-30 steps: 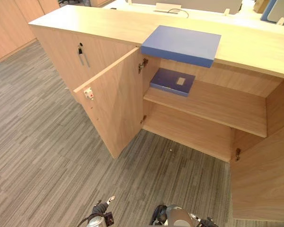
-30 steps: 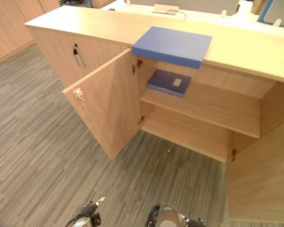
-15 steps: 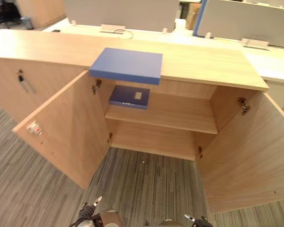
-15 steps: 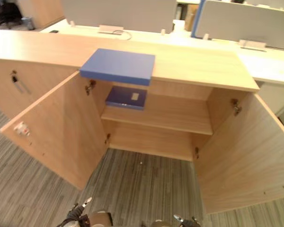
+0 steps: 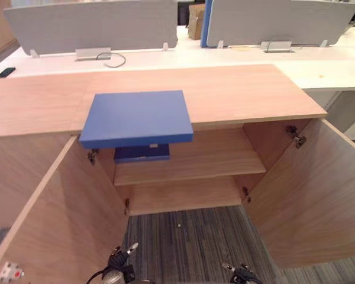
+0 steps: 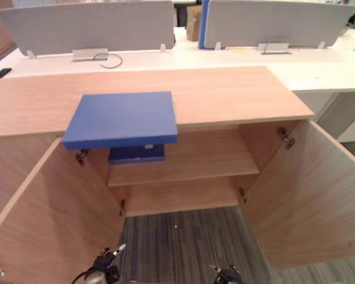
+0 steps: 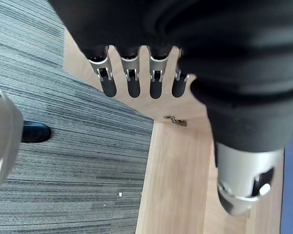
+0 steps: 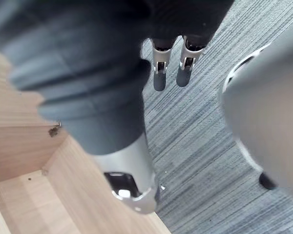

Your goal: Walk over to the cabinet, pick up the folder, carry it to the office cabinet, place the folder inside the office cabinet, then close the office cabinet door

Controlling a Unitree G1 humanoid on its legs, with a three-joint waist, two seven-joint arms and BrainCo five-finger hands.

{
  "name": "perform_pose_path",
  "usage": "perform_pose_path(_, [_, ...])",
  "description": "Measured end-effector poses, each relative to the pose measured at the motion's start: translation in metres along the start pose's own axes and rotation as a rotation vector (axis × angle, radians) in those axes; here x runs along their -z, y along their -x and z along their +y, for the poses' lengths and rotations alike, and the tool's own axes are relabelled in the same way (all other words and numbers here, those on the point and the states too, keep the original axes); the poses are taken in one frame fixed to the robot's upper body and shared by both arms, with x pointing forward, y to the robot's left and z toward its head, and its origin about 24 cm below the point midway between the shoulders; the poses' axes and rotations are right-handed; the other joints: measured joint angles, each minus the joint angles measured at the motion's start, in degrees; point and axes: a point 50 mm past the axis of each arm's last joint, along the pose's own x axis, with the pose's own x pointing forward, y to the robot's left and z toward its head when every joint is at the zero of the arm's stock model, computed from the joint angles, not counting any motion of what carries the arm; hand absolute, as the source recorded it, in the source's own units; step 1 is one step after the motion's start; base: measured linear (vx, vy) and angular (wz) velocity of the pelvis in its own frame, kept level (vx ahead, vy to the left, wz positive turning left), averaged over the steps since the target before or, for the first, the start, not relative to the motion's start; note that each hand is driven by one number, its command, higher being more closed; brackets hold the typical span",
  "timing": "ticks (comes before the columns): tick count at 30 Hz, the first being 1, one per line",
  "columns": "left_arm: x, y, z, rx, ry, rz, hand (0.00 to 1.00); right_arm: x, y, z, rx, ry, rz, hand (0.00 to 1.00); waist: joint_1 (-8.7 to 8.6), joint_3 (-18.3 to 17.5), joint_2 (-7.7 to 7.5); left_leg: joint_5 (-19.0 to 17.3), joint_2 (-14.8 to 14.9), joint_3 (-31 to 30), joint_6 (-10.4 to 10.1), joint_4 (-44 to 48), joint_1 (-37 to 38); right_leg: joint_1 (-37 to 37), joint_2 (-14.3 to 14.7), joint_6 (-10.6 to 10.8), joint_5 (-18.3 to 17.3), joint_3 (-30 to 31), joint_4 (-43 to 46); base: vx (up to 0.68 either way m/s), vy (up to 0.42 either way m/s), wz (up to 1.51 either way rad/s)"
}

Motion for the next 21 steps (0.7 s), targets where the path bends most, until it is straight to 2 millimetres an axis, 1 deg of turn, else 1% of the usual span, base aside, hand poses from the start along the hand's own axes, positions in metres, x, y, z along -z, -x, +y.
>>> perform_pose_path(1, [0.002,0.0,0.001,0.008,-0.009,0.005,0.0,0.0,0.0,-0.003,0.007,0.003,-0.001,0.0,-0.75,0.3,0.25,-0.4,0.0,-0.5,0.6,-1.1,1.8,-3.0,-1.5,-0.5,-0.2,0.0,7.6,0.14,0.047,0.09])
perform_pose_path(2, [0.003,0.001,0.001,0.011,-0.013,0.009,0.0,-0.001,0.0,-0.004,0.006,0.011,-0.003,0.0,-1.13,0.3,0.4,-0.4,0.3,-1.1,0.6,-1.6,2.4,-5.5,-1.8,-0.2,-3.5,0.1,11.3,0.11,0.026,0.15])
perform_pose_path(3, [0.003,0.001,0.001,0.013,-0.012,0.009,0.0,-0.002,0.0,-0.005,0.006,0.019,-0.008,0.0,-1.28,0.5,0.62,-0.4,0.6,-1.5,0.6,-1.6,2.6,-6.6,-1.7,-0.2,-5.1,0.2,11.8,0.1,-0.018,0.24])
perform_pose_path(4, [0.004,0.001,0.0,0.016,-0.008,0.012,0.0,-0.002,0.0,-0.008,0.011,0.025,-0.014,0.0,-1.68,0.7,0.99,-0.5,1.3,-2.3,0.6,-1.5,2.6,-8.4,-0.9,-0.2,-7.1,1.4,10.1,0.06,-0.099,0.35])
perform_pose_path(5, [0.004,0.001,0.0,0.015,-0.004,0.013,0.0,-0.001,0.0,-0.008,0.011,0.026,-0.014,0.0,-2.04,0.7,1.01,-0.7,1.8,-3.3,0.1,-1.4,2.6,-9.3,0.1,-0.1,-7.4,3.8,5.2,0.08,-0.175,0.42])
perform_pose_path(6, [0.003,0.001,0.0,0.015,0.019,0.008,0.0,0.001,0.001,-0.008,0.007,0.041,-0.008,0.0,-1.92,0.7,0.37,-1.5,1.7,-4.0,-1.5,-1.1,2.5,-9.2,1.0,0.0,-5.1,7.2,-3.0,0.06,-0.203,0.33])
perform_pose_path(7, [0.001,0.0,0.003,0.01,0.028,0.0,0.0,0.004,0.001,-0.006,0.0,0.052,-0.003,0.0,-1.84,0.6,-0.76,-1.9,0.9,-4.5,-2.4,-0.8,2.3,-8.8,0.9,1.0,-4.1,9.6,-6.4,0.04,-0.18,0.25])
perform_pose_path(8, [0.002,0.0,0.002,0.009,0.043,0.006,0.0,0.006,0.001,-0.007,0.0,0.058,0.004,0.0,-1.9,0.4,-1.11,-2.4,0.9,-5.2,-3.1,-0.5,1.9,-7.3,1.2,2.6,-5.7,11.0,-8.0,0.06,-0.224,0.19])
perform_pose_path(9, [0.006,0.003,-0.008,0.03,0.081,0.016,0.0,0.002,0.0,-0.014,0.016,0.064,-0.007,0.0,-1.87,-0.3,1.67,-2.5,2.8,-6.1,-3.4,-0.4,1.5,-6.6,3.2,1.8,-5.4,9.8,-10.8,0.06,-0.176,0.18])
perform_pose_path(10, [0.008,0.004,-0.012,0.04,0.1,0.021,0.0,0.0,0.0,-0.016,0.02,0.066,-0.012,0.0,-1.94,-0.3,2.37,-2.5,3.6,-6.3,-3.6,-0.7,1.5,-6.4,3.8,1.6,-5.2,9.0,-11.4,0.1,-0.257,0.2])
perform_pose_path(11, [0.009,0.005,-0.017,0.051,0.127,0.025,0.0,-0.001,0.0,-0.017,0.022,0.069,-0.014,0.0,-1.96,-0.3,2.74,-2.0,5.0,-6.7,-4.3,-1.5,1.7,-5.6,5.1,1.2,-5.0,8.0,-12.3,0.07,-0.209,0.26])
perform_pose_path(12, [0.008,0.005,-0.021,0.068,0.152,0.023,0.0,0.0,0.0,-0.016,0.019,0.073,-0.01,0.0,-1.83,-0.5,2.63,-1.6,6.4,-7.5,-5.1,-2.1,1.6,-4.8,6.5,0.6,-4.6,7.1,-13.8,0.09,-0.245,0.26])
perform_pose_path(14, [0.007,0.005,-0.026,0.09,0.195,0.024,0.0,0.001,0.0,-0.013,0.006,0.101,-0.009,0.0,-1.88,-0.7,2.43,-0.9,7.8,-8.1,-6.4,-3.5,1.7,-3.4,7.9,-0.2,-3.7,5.7,-16.3,0.08,-0.117,0.19])
perform_pose_path(16, [0.007,0.006,-0.03,0.107,0.23,0.031,0.0,0.002,0.0,-0.013,0.002,0.108,-0.006,0.0,-1.88,-0.9,2.46,-0.6,8.6,-8.5,-6.8,-4.3,1.8,-2.2,8.8,-0.2,-2.6,4.9,-18.6,0.11,-0.027,0.14])
perform_pose_path(17, [0.008,0.006,-0.031,0.114,0.262,0.038,0.0,0.003,0.0,-0.014,0.003,0.108,-0.001,0.0,-1.94,-1.3,2.68,-0.6,8.6,-8.8,-6.8,-4.5,1.9,-1.1,8.9,-0.1,-1.9,4.5,-20.4,0.09,0.026,0.13])
perform_pose_path(19, [0.009,0.006,-0.034,0.128,0.322,0.05,0.0,0.005,0.001,-0.015,0.005,0.108,0.006,0.0,-1.93,-1.8,2.67,-0.6,8.3,-9.2,-6.8,-4.6,2.1,0.8,8.9,0.3,-0.6,4.2,-23.4,0.08,0.078,0.15])
perform_pose_path(21, [0.006,0.007,-0.036,0.152,0.369,0.043,0.0,0.007,0.001,-0.016,0.005,0.108,0.014,0.0,-1.89,-2.0,2.44,-0.5,7.7,-9.5,-6.8,-4.8,2.7,3.3,8.5,0.9,0.8,3.0,-26.8,0.06,0.115,0.2])
